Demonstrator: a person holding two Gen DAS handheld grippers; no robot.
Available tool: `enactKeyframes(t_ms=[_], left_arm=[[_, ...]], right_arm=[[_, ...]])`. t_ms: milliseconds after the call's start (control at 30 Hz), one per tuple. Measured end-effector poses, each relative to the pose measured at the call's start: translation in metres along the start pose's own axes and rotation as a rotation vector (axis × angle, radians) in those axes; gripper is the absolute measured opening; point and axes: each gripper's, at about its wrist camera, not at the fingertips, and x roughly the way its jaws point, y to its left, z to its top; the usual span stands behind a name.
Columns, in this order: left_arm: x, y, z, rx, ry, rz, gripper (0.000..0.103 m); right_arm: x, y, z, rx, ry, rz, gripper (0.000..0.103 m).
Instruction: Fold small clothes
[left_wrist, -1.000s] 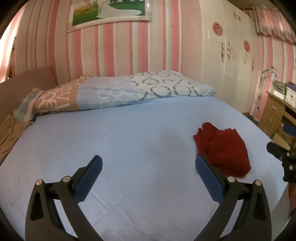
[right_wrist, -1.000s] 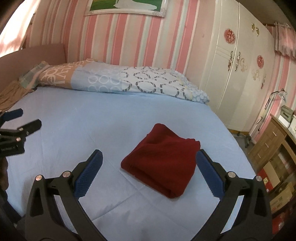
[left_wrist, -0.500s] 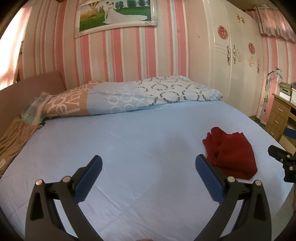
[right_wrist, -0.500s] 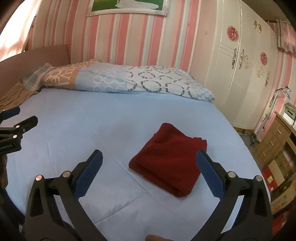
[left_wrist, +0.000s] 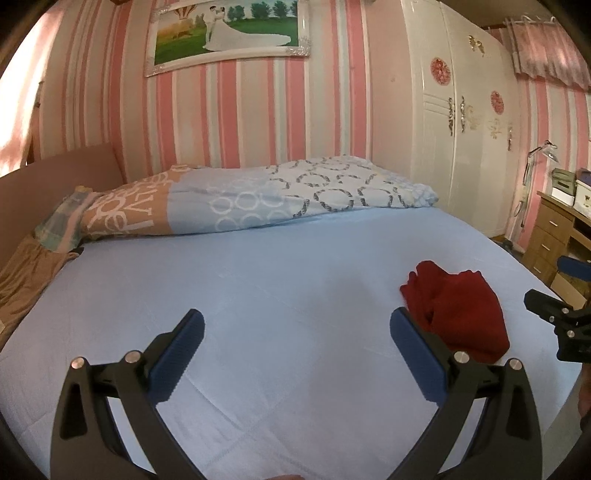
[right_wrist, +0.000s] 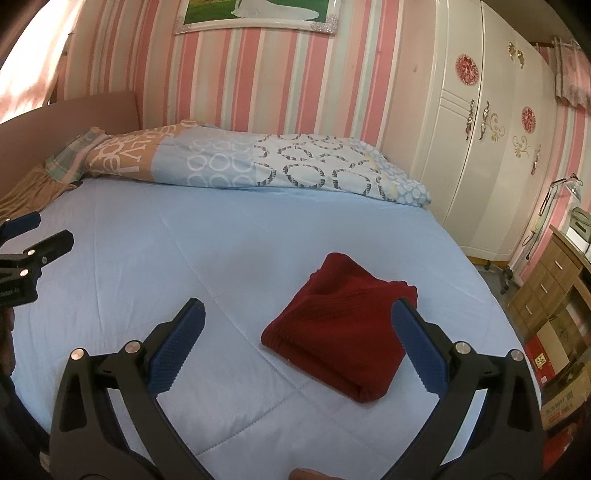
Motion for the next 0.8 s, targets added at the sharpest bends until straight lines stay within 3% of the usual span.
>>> enactKeyframes(t_ms=[500,800], left_arm=[[-0.001,0.023,0.008,-0.059,-0.008,0.031,0.101],[-0.001,0.026,0.01,-0.059,-0.022,0.03,0.101]], right_arm=[[0.007,0.002,0.004,0.012,-0.008,0.009,0.1],[0.008,-0.003,0.008,0.086,-0.032,0.042,0.1]])
